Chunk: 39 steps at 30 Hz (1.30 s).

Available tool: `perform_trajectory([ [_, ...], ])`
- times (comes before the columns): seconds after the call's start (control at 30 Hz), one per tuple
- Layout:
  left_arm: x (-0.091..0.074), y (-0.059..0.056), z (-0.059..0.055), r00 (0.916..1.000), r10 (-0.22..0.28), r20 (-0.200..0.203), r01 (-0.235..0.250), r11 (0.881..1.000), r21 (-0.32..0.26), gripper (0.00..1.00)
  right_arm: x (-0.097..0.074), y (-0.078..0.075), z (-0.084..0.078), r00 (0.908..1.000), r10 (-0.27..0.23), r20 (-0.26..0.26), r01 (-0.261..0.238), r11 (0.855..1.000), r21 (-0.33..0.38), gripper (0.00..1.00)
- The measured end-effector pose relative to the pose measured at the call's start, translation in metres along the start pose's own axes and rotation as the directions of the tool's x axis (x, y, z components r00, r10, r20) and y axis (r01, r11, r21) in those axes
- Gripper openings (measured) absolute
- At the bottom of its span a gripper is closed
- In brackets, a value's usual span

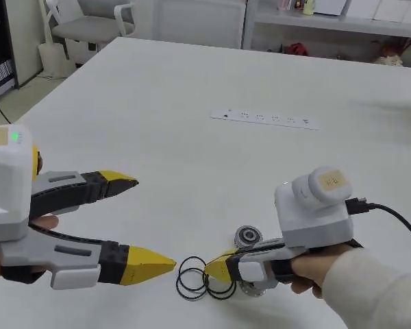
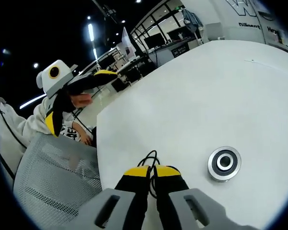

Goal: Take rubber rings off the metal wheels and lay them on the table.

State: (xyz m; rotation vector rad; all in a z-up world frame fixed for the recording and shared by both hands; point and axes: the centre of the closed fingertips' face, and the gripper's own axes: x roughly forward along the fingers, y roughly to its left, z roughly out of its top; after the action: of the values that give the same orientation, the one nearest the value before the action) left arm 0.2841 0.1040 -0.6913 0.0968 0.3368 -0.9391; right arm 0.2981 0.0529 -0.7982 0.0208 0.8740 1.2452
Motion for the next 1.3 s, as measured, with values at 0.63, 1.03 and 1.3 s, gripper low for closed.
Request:
perform_trajectory([
  [0.63, 0.001, -0.004, -0.005, 0.9999, -0.007, -0.008, 0.007, 1.000, -0.018, 0.80, -0.018, -0.014, 0.019, 0.9963, -0.074, 0.044, 0.077, 0.993, -0.084, 0.09],
  [1.03, 0.001, -0.004, -0.005, 1.0000, -0.005, -0.008, 0.005, 1.000, -0.022, 0.81, -0.035, -0.013, 0.044, 0.9881, -0.097, 0.119, 0.115, 0.981, -0.154, 0.14],
  [1.3, 0.000, -0.005, -0.006, 0.9999, -0.005, -0.009, 0.005, 1.000, -0.026, 0.82, -0.044, -0.011, 0.056, 0.9821, -0.107, 0.155, 0.135, 0.974, -0.184, 0.21],
])
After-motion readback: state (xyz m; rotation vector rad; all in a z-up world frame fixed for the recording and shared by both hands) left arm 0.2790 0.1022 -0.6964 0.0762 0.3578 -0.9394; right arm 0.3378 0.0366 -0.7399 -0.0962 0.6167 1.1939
